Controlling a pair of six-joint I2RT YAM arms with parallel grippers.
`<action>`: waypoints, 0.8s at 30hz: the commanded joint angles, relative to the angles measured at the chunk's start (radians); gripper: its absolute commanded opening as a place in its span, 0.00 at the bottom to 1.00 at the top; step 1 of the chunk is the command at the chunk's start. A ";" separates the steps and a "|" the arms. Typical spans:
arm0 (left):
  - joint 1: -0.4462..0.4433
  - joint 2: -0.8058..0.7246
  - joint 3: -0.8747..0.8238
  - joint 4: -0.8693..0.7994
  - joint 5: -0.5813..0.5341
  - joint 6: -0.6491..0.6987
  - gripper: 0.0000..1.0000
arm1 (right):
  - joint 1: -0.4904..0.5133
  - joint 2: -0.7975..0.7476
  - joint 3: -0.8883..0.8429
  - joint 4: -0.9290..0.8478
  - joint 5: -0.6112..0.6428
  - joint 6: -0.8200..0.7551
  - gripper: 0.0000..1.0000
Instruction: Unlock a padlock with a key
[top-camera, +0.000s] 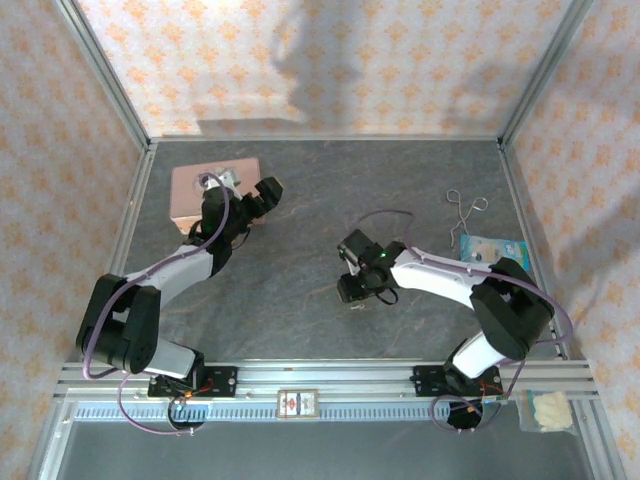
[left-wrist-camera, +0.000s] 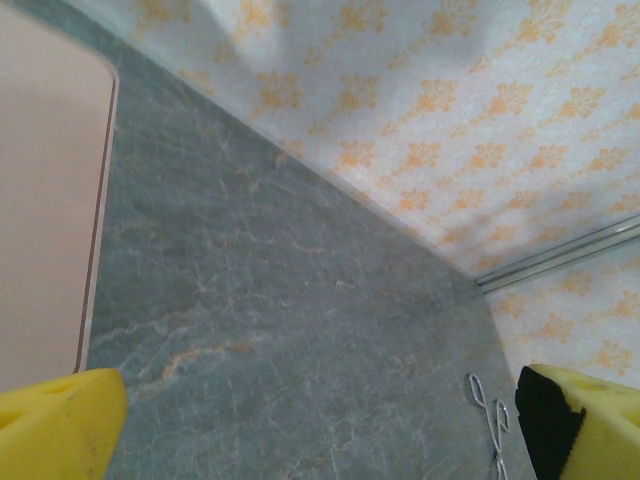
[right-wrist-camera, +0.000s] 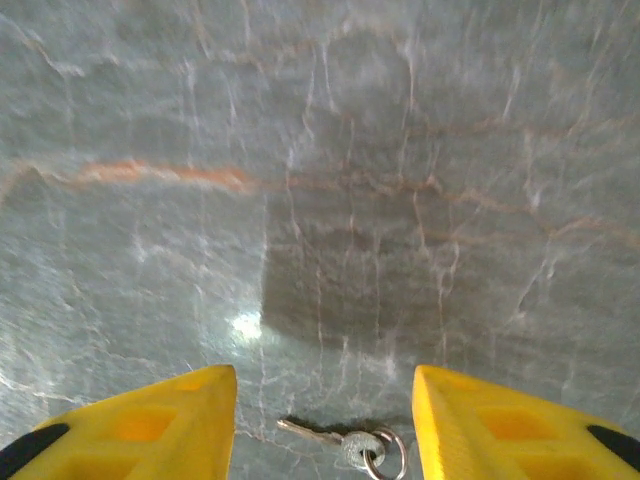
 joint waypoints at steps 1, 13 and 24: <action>-0.004 0.009 -0.018 0.086 0.023 -0.063 0.99 | 0.024 -0.007 -0.052 0.022 -0.023 0.036 0.49; -0.008 0.004 -0.040 0.109 0.026 -0.099 0.99 | 0.057 -0.071 -0.134 0.028 -0.017 0.092 0.42; -0.009 -0.005 -0.027 0.098 0.023 -0.098 0.99 | 0.102 -0.073 -0.147 -0.001 0.069 0.120 0.41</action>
